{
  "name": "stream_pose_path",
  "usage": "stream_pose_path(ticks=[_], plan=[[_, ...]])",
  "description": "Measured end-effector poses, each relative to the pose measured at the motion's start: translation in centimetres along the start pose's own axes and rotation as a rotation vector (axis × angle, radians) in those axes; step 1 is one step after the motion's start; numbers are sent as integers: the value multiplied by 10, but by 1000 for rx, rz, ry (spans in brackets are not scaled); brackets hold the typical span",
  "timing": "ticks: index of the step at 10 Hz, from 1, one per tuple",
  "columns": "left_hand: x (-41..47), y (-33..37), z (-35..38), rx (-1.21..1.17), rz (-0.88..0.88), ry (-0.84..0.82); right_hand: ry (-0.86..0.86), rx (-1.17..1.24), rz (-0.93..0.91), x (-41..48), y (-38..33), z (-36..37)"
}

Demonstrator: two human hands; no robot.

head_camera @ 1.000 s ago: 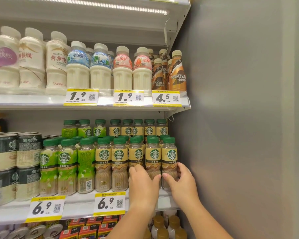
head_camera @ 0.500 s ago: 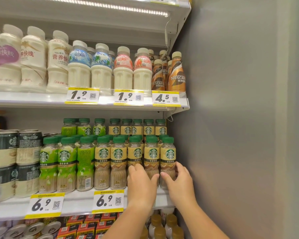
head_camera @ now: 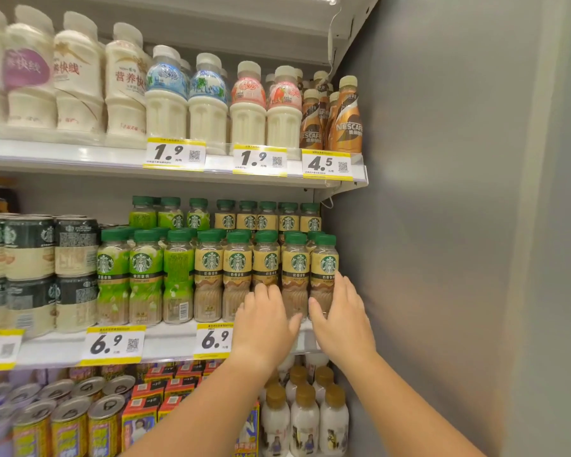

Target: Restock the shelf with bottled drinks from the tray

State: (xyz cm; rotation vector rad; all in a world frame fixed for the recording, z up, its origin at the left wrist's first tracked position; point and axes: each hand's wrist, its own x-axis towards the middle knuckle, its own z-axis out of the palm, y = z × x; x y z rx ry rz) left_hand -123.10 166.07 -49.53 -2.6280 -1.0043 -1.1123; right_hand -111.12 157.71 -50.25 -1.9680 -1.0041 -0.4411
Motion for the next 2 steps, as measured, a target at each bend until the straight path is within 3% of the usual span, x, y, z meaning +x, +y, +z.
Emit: stream_pose_path(ticks=[1, 2], plan=[[-8, -11, -9, 116, 94, 10, -36, -178, -78, -15, -6, -5], [-14, -24, -20, 211, 139, -90, -54, -318, -124, -27, -16, -10]])
